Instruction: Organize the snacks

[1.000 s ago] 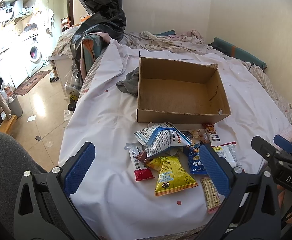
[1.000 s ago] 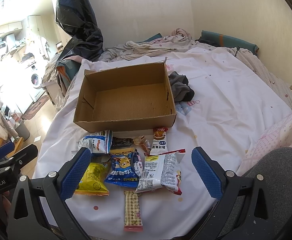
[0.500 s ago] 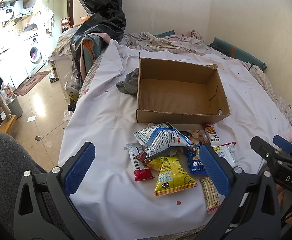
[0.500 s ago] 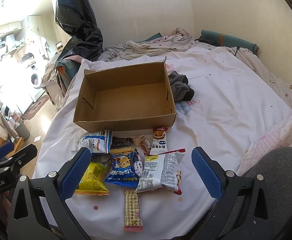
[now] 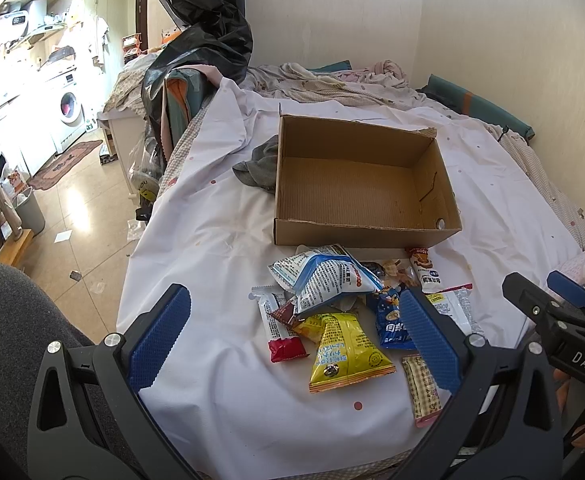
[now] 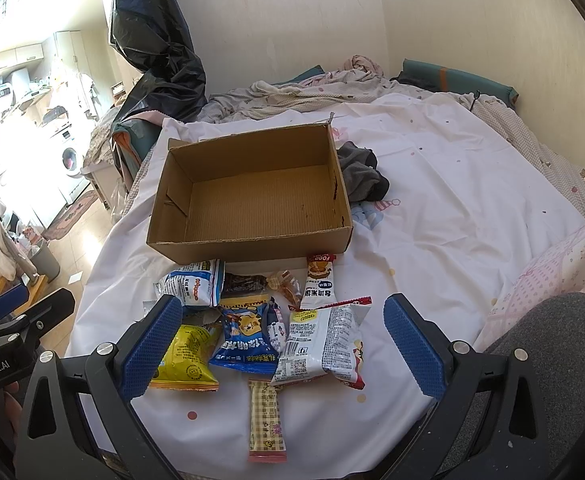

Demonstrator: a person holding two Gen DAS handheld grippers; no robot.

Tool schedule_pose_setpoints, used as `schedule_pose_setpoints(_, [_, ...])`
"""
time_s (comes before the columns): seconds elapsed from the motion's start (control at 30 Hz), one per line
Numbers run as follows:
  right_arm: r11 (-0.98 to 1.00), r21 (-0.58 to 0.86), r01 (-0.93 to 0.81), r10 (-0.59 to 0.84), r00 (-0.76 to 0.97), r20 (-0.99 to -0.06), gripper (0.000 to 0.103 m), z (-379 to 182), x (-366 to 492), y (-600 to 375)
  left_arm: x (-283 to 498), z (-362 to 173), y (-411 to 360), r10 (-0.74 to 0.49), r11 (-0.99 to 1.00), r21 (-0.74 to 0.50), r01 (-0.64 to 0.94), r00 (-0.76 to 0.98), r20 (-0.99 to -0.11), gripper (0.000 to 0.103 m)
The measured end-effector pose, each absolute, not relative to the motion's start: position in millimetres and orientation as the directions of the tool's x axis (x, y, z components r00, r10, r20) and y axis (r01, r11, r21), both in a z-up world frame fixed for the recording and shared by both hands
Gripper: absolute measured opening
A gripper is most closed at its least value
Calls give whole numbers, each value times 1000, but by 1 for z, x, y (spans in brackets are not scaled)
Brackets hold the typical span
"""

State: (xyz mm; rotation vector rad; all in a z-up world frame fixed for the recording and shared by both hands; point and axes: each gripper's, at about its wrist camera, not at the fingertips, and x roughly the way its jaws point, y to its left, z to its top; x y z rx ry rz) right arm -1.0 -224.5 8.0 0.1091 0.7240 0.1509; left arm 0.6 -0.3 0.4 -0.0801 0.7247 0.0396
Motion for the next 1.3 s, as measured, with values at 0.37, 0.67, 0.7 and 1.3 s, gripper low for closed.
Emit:
schedule_pose_setpoints(0.37, [983,151,-103,177,738,-652,103,7,-1,-225,0,0,0,8,996,-60,-64,748,-664,103])
schedule_pose_setpoints(0.67, [967,231,-109,238,715,-658,103,17,13,-236,17,8,1,-8,993,-87,-73,720,-694,103])
schedule_pose_setpoints(0.7, [965,238,-107,241,717,-654,103,20,16,-239,22,12,2,2,994,-78,-79,716,-698,103])
schedule_pose_setpoints(1.3, [906,424,-10,361,542,-759,103,-16,77,-278,93,-109,-37,-128,977,-158,-145,198,-972,84])
